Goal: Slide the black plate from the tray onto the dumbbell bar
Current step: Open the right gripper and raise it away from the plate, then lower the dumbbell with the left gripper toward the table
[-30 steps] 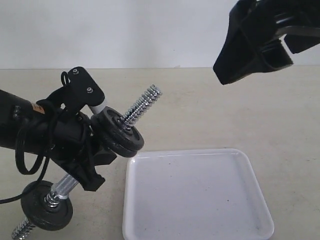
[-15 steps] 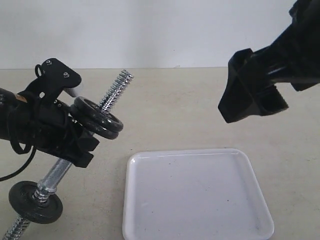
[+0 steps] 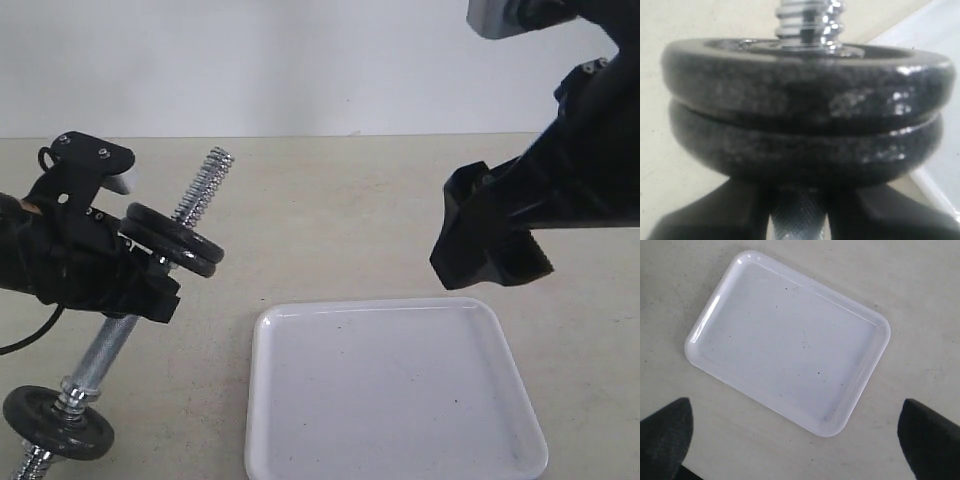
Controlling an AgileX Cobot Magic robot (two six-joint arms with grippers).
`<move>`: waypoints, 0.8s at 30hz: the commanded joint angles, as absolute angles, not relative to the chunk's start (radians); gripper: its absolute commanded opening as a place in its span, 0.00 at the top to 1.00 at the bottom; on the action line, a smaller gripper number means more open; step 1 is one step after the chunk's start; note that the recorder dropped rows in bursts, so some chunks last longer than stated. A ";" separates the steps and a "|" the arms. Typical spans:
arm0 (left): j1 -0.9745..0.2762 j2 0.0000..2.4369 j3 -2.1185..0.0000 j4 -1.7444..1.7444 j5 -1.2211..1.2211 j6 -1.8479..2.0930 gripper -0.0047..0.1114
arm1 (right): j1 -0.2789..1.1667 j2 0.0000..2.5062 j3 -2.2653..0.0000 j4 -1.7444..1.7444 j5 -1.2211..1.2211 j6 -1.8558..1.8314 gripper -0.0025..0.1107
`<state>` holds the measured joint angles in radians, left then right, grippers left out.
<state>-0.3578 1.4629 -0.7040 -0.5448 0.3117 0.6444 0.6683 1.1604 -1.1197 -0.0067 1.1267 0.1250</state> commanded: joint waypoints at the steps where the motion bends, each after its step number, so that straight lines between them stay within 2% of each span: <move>1: -0.358 1.475 -0.741 -0.604 0.184 0.591 0.92 | 0.668 1.150 -1.104 0.000 1.111 0.127 0.06; 24: -0.358 1.617 -0.741 -0.605 0.186 0.344 0.92 | 0.668 1.150 -1.104 0.012 1.103 0.132 0.06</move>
<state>-0.3578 1.6522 -0.7040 -0.5602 0.2752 0.4147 0.6683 1.1604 -1.1055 0.0053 1.1069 0.1334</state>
